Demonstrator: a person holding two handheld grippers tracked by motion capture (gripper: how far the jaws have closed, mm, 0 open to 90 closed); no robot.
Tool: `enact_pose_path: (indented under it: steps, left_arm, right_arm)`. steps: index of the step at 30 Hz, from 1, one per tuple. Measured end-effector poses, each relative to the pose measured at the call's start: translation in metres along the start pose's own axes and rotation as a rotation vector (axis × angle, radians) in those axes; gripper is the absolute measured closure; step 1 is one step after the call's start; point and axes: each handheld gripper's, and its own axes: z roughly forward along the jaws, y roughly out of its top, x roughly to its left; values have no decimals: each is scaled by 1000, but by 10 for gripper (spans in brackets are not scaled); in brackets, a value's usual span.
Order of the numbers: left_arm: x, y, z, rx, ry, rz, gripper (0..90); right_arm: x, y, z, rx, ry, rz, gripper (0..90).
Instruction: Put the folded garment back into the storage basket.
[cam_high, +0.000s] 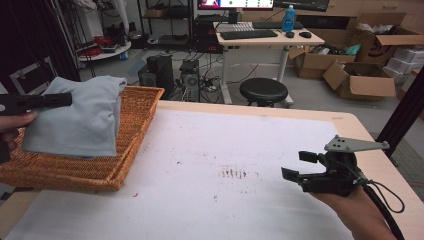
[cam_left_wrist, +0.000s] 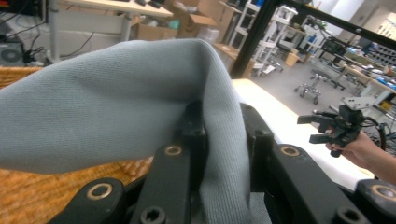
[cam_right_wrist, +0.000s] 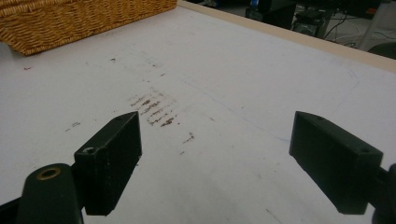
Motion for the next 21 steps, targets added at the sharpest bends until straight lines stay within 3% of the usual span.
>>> enact_pose_path:
  steps: [19, 21]
  left_arm:
    - [17, -4, 12, 37, -11, -21, 756]
    - [21, -4, 13, 38, 8, -25, 744]
  right_arm:
    - [-2, 0, 5, -4, -12, 14, 168]
    - [-3, -1, 5, -3, -13, 16, 168]
